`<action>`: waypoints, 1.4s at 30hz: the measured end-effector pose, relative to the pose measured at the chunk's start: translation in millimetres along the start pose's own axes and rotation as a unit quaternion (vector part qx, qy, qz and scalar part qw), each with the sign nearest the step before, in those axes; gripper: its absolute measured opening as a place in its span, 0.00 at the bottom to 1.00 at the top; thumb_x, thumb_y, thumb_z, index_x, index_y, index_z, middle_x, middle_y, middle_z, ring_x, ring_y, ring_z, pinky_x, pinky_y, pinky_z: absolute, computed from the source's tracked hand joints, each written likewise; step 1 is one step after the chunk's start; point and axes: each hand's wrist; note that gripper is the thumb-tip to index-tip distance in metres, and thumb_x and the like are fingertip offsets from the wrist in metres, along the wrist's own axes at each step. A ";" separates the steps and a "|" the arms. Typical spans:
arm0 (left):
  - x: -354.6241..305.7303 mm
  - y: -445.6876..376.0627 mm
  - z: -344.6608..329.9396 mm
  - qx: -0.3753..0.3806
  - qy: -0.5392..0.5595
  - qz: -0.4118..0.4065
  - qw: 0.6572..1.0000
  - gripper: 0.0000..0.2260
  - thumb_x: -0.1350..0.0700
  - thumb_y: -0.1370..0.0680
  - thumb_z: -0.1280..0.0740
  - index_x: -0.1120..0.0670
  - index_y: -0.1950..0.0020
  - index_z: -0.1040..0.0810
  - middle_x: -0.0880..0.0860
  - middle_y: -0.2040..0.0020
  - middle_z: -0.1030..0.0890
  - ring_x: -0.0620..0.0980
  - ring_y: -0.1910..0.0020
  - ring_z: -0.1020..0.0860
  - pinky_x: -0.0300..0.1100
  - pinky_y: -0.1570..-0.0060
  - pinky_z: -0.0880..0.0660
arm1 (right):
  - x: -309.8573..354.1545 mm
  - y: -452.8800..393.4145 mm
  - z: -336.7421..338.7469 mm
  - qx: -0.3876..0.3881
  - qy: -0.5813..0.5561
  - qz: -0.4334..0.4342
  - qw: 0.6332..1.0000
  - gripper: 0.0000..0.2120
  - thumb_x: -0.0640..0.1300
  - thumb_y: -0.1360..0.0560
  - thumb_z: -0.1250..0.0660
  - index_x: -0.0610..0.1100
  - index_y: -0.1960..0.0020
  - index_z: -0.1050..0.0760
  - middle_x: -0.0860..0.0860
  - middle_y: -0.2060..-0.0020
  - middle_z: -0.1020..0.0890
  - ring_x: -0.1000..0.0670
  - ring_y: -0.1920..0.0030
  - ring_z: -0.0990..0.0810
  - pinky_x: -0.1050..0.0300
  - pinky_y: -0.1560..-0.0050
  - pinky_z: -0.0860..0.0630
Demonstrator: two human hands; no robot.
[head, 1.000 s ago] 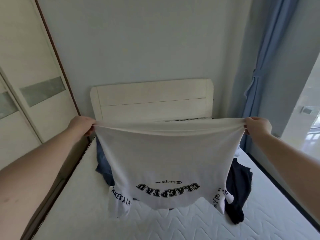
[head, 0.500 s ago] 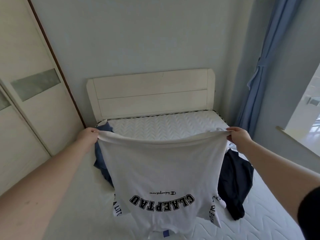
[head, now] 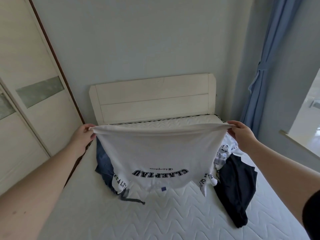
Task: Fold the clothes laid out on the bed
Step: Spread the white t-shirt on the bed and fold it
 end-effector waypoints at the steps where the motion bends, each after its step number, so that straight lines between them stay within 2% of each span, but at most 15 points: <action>1: 5.1 7.7 2.4 0.003 0.013 0.011 1.000 0.11 0.63 0.18 0.38 0.59 0.36 0.27 0.59 0.38 0.25 0.54 0.38 0.25 0.43 0.39 0.28 | -5.1 4.6 3.8 0.005 -0.003 -0.006 1.000 0.18 0.30 0.20 0.43 0.49 0.50 0.19 0.47 0.51 0.18 0.52 0.51 0.18 0.67 0.51 0.20; 4: 36.2 34.1 9.7 0.019 0.037 0.053 0.998 0.10 0.61 0.18 0.39 0.58 0.37 0.27 0.58 0.39 0.24 0.54 0.38 0.25 0.45 0.40 0.27 | -36.5 25.8 18.0 0.008 -0.007 -0.036 0.999 0.15 0.31 0.19 0.43 0.44 0.46 0.21 0.46 0.54 0.19 0.52 0.54 0.19 0.67 0.53 0.20; 7: 92.8 63.4 14.7 0.014 0.053 0.126 0.991 0.13 0.60 0.17 0.42 0.62 0.34 0.28 0.60 0.39 0.25 0.56 0.36 0.26 0.49 0.35 0.29 | -91.9 61.6 40.4 0.012 0.008 -0.086 0.996 0.14 0.32 0.19 0.43 0.44 0.44 0.22 0.47 0.53 0.19 0.52 0.55 0.20 0.61 0.50 0.22; 10: 160.1 103.6 18.9 -0.014 0.051 0.200 0.978 0.09 0.57 0.18 0.38 0.61 0.45 0.24 0.59 0.46 0.22 0.57 0.42 0.23 0.49 0.39 0.27 | -154.2 103.9 72.5 0.011 0.036 -0.147 0.988 0.14 0.32 0.20 0.42 0.44 0.46 0.20 0.46 0.53 0.18 0.51 0.53 0.18 0.57 0.48 0.24; 13: 235.7 147.6 27.3 -0.026 0.027 0.234 0.971 0.10 0.59 0.19 0.35 0.63 0.40 0.26 0.64 0.42 0.23 0.58 0.45 0.22 0.48 0.42 0.25 | -209.6 144.0 104.4 0.013 0.029 -0.201 0.979 0.11 0.33 0.22 0.39 0.42 0.45 0.20 0.46 0.54 0.17 0.49 0.53 0.18 0.55 0.47 0.24; 14: 259.6 164.9 30.4 -0.022 0.015 0.243 0.970 0.09 0.62 0.19 0.35 0.63 0.41 0.26 0.65 0.42 0.24 0.58 0.49 0.22 0.47 0.45 0.23 | -226.3 156.6 113.6 0.012 0.026 -0.219 0.975 0.09 0.35 0.22 0.37 0.41 0.45 0.21 0.46 0.53 0.17 0.48 0.52 0.18 0.53 0.46 0.24; 16: 303.2 201.4 35.6 -0.025 -0.003 0.264 0.964 0.07 0.67 0.20 0.36 0.64 0.42 0.25 0.65 0.45 0.25 0.56 0.56 0.23 0.38 0.58 0.19 | -259.4 180.1 129.6 0.011 0.030 -0.252 0.967 0.07 0.39 0.22 0.33 0.40 0.45 0.22 0.45 0.51 0.18 0.48 0.52 0.19 0.51 0.43 0.24; 17: 322.6 219.4 37.8 -0.030 -0.010 0.273 0.961 0.08 0.70 0.21 0.36 0.65 0.42 0.25 0.65 0.46 0.26 0.57 0.56 0.24 0.35 0.65 0.20 | -275.0 191.6 136.5 0.013 0.041 -0.265 0.963 0.07 0.41 0.22 0.33 0.40 0.45 0.22 0.45 0.50 0.18 0.48 0.51 0.19 0.51 0.43 0.25; 19: 355.5 253.7 41.2 -0.042 -0.018 0.296 0.954 0.11 0.73 0.23 0.37 0.67 0.41 0.26 0.64 0.46 0.25 0.60 0.50 0.25 0.33 0.69 0.21 | -307.3 214.3 149.8 0.009 0.061 -0.288 0.956 0.10 0.43 0.21 0.33 0.39 0.43 0.22 0.45 0.48 0.18 0.47 0.49 0.20 0.52 0.44 0.25; 26: 439.2 353.8 55.6 -0.060 -0.099 0.339 0.934 0.11 0.75 0.23 0.38 0.68 0.43 0.23 0.63 0.45 0.24 0.59 0.49 0.23 0.37 0.63 0.19 | -398.3 286.7 186.2 -0.040 0.109 -0.340 0.933 0.11 0.40 0.20 0.35 0.36 0.40 0.24 0.42 0.51 0.20 0.50 0.56 0.20 0.58 0.49 0.22; 31: 488.6 416.4 71.9 -0.036 -0.164 0.343 0.924 0.12 0.70 0.21 0.38 0.60 0.46 0.18 0.59 0.47 0.22 0.56 0.55 0.21 0.26 0.68 0.24 | -435.9 328.4 199.8 -0.099 0.140 -0.316 0.933 0.12 0.35 0.23 0.32 0.35 0.40 0.22 0.41 0.54 0.21 0.49 0.60 0.22 0.69 0.61 0.21; 33: 509.5 433.6 77.1 -0.023 -0.193 0.332 0.923 0.12 0.66 0.20 0.37 0.53 0.51 0.16 0.56 0.50 0.19 0.52 0.60 0.20 0.31 0.66 0.24 | -450.4 345.3 201.5 -0.119 0.155 -0.308 0.931 0.12 0.32 0.23 0.33 0.34 0.40 0.22 0.40 0.53 0.21 0.48 0.59 0.22 0.70 0.62 0.21; 36: 544.4 451.2 85.5 -0.018 -0.199 0.333 0.922 0.13 0.64 0.20 0.37 0.49 0.54 0.17 0.52 0.51 0.19 0.50 0.60 0.19 0.40 0.55 0.25 | -474.3 365.6 207.2 -0.137 0.179 -0.296 0.928 0.11 0.31 0.24 0.34 0.36 0.42 0.21 0.40 0.50 0.21 0.46 0.57 0.21 0.71 0.63 0.21; 39: 575.4 465.9 93.8 -0.011 -0.188 0.337 0.923 0.12 0.63 0.20 0.37 0.50 0.52 0.15 0.49 0.55 0.19 0.48 0.59 0.19 0.43 0.48 0.23 | -503.5 379.6 219.6 -0.149 0.208 -0.292 0.922 0.12 0.31 0.23 0.35 0.40 0.42 0.20 0.42 0.50 0.20 0.48 0.58 0.20 0.70 0.60 0.21; 42: 592.3 480.3 106.0 -0.006 -0.181 0.334 0.925 0.11 0.64 0.20 0.36 0.52 0.52 0.16 0.49 0.59 0.21 0.50 0.59 0.19 0.44 0.48 0.23 | -531.7 396.8 234.0 -0.154 0.224 -0.300 0.914 0.13 0.32 0.23 0.35 0.42 0.41 0.20 0.42 0.49 0.20 0.51 0.59 0.20 0.67 0.56 0.22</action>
Point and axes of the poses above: each hand's wrist, its own y-axis away from the middle knuckle, its own z-axis out of the back of the hand, x = y × z
